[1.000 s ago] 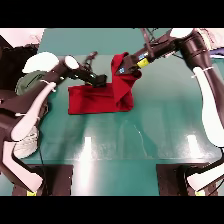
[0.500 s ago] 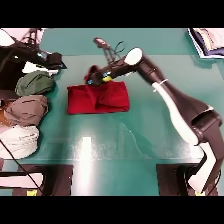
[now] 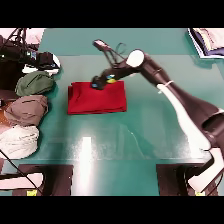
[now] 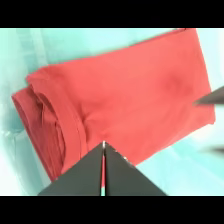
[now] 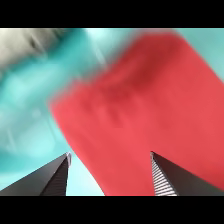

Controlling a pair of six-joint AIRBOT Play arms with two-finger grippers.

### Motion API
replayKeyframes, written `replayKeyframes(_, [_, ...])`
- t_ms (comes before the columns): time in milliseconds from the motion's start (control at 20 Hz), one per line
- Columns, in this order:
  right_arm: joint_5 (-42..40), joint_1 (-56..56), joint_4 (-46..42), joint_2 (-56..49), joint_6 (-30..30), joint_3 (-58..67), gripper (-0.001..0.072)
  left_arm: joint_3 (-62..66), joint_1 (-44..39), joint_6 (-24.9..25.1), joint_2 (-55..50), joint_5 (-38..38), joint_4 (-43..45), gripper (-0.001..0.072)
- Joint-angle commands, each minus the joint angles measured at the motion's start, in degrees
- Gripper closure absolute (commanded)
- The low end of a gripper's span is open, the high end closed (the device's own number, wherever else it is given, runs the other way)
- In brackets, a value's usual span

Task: Fold the shirts.

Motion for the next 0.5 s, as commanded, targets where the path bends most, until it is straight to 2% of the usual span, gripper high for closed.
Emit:
replayKeyframes(0, [3.56, -8.74, -4.31, 6.84, 4.66, -14.03, 0.0138, -0.79, 0.00, 0.04, -0.22, -1.18, -0.31, 0.0685])
replayKeyframes(50, [2.16, -11.41, -4.31, 7.96, 5.77, -17.81, 0.0114, -1.40, 0.00, 0.04, -0.24, -0.90, -0.42, 0.0685])
replayKeyframes(100, [1.01, -14.23, -3.61, 8.44, 6.40, -21.07, 0.0027, -1.84, 0.00, 0.04, -0.28, -0.81, -0.39, 0.0685])
replayKeyframes(150, [0.61, -16.48, -1.14, 8.24, 6.34, -23.34, 0.0001, -2.38, 0.00, 0.04, -0.28, -0.46, -0.44, 0.0685])
replayKeyframes(250, [0.24, -19.78, 4.96, 6.62, 6.16, -26.51, 0.0002, -3.02, -0.07, 0.04, -0.28, 0.04, -0.63, 0.0685])
replayKeyframes(450, [0.70, -18.82, 15.34, 0.15, 1.55, -25.24, 0.0020, -3.37, -0.07, 0.04, -0.33, 0.92, -1.01, 0.0685])
